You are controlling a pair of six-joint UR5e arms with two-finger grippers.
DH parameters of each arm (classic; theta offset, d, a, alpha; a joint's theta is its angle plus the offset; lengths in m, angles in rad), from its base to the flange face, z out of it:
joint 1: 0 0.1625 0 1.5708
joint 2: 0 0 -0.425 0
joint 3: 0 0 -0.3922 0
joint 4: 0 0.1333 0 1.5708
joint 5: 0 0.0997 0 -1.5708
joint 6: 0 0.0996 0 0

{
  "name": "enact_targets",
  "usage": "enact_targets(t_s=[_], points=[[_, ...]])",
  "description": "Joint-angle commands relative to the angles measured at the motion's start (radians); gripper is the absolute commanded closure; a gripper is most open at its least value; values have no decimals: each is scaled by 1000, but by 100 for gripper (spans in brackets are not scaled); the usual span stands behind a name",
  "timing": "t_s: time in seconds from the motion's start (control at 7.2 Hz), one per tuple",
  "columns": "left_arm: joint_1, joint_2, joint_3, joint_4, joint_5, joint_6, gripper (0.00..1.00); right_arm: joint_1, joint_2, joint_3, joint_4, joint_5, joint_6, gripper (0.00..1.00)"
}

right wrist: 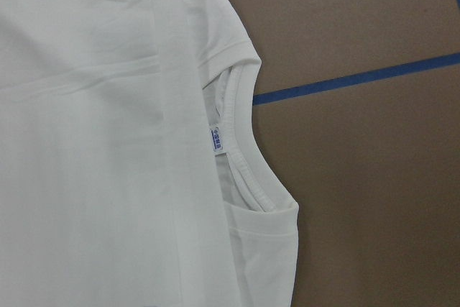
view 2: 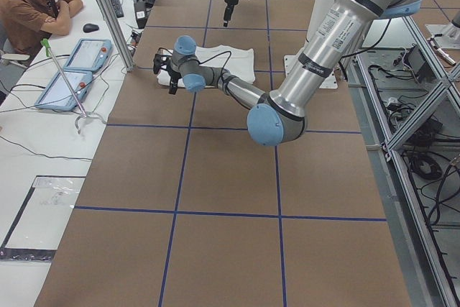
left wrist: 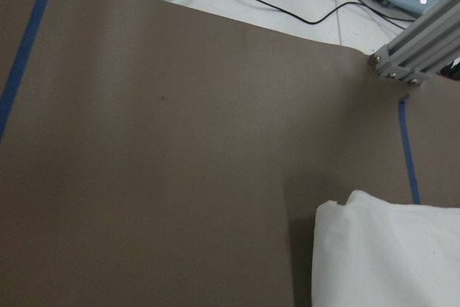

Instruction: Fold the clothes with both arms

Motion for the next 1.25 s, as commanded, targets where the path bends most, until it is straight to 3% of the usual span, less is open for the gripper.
enact_targets(t_s=[0.0,0.42,0.83,1.11], points=[[0,147,-186,28,-67,24,0,-57,15,-43,-13,-85,-25,0],[-2,235,-259,30,-58,24,0,-165,151,-70,-247,-143,-123,0],[1,249,-265,30,-64,24,0,-247,154,-114,-249,-188,-318,0],[0,250,-258,30,-64,24,0,-290,160,-126,-245,-190,-337,0]])
